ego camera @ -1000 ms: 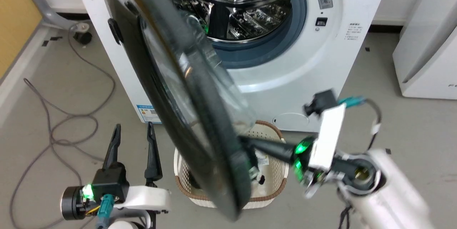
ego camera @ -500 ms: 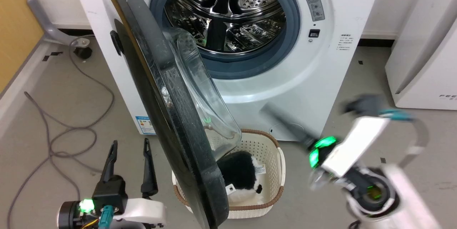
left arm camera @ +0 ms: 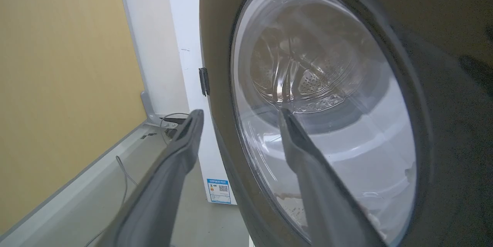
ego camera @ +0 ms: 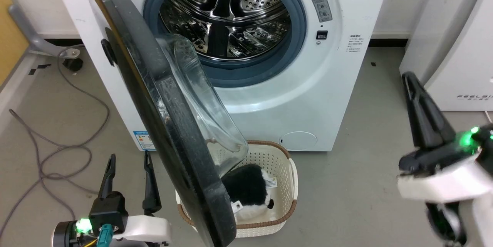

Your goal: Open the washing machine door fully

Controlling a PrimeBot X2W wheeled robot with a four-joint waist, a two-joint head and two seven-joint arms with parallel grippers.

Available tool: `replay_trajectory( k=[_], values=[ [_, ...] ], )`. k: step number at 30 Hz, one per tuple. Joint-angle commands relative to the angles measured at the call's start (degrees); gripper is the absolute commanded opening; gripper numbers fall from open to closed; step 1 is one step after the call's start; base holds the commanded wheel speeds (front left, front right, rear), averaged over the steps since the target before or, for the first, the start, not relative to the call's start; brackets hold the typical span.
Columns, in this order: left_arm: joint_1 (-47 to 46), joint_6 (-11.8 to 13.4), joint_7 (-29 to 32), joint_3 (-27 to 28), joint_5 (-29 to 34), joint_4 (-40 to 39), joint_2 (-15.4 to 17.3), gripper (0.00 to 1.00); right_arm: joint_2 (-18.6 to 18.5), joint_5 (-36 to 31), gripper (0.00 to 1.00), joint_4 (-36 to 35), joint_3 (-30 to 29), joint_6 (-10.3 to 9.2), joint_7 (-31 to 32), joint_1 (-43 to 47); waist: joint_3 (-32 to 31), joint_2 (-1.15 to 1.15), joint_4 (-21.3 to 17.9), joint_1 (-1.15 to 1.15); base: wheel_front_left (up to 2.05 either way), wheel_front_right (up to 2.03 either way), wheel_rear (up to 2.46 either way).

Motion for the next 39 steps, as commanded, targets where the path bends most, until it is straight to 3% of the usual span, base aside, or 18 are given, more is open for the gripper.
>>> replay_trajectory(
  k=[1,6,9,10,11,12,22,23,24,25,34,39],
  values=[
    [0.9,0.0,-0.3,0.2,0.4,-0.3,0.2,1.00,1.6,-3.4,0.00,-1.0,-0.7,0.31,-0.2,2.7,-0.1,0.00,-0.1,0.00,0.00,0.00,0.00],
    [1.3,0.1,-0.3,0.5,0.4,-0.4,0.1,1.00,7.3,-12.1,0.00,-0.7,-5.3,0.31,-0.2,10.3,-0.3,0.00,-0.4,0.00,0.00,0.00,0.00],
    [1.4,0.0,-0.3,0.2,0.4,-0.2,0.1,1.00,10.6,-13.7,0.00,2.4,-7.9,0.31,-0.2,13.4,-0.5,0.00,-0.3,0.00,0.00,0.00,0.00],
    [1.4,0.0,-0.3,0.2,0.4,-0.1,0.1,1.00,11.5,-13.7,0.13,3.0,-8.8,0.31,-0.2,14.1,-0.6,0.00,-0.2,0.00,0.00,0.00,0.00],
    [1.3,0.0,-0.3,0.1,0.3,-0.1,0.1,1.00,12.2,-13.6,0.61,4.1,-9.6,0.31,-0.2,14.9,-0.7,0.00,-0.1,0.00,0.00,0.00,0.00],
    [1.3,0.0,-0.3,0.1,0.3,-0.1,0.1,1.00,12.6,-13.9,1.00,4.9,-10.1,0.31,-0.2,15.4,-0.7,0.00,-0.1,0.00,0.00,0.00,0.00],
    [1.2,0.0,-0.3,-0.2,0.6,0.6,0.0,1.00,14.5,-17.7,1.00,6.8,-12.1,0.31,-0.2,17.5,-1.0,0.00,0.3,0.00,0.00,0.00,0.00],
    [1.2,0.0,-0.3,-0.2,0.6,0.7,0.0,0.68,14.6,-17.7,1.00,6.8,-12.1,0.31,-0.2,17.7,-1.1,0.00,0.4,0.00,0.00,0.00,0.00],
    [1.1,0.1,-0.3,-0.2,0.7,0.4,0.0,0.12,14.6,-17.5,1.00,6.8,-12.1,0.31,-0.2,17.8,-1.1,0.00,0.5,0.00,0.00,0.00,0.00],
    [1.2,0.0,-0.3,-0.2,0.6,0.2,0.0,0.00,14.6,-17.3,1.00,6.7,-12.1,0.31,-0.2,17.9,-1.2,0.00,0.5,0.00,0.00,0.00,0.00],
    [-2.5,-0.5,-0.3,2.2,0.0,-10.4,0.2,0.00,14.6,-16.5,1.00,5.9,-12.0,0.31,-0.2,18.9,-1.1,0.00,1.4,0.00,0.00,0.00,0.00],
    [-4.3,-1.6,-0.3,0.4,0.6,-17.4,0.1,0.00,14.6,-15.6,1.00,6.2,-12.1,0.31,-0.2,19.5,-1.1,0.00,2.0,0.00,0.00,0.00,0.00]
  ],
)
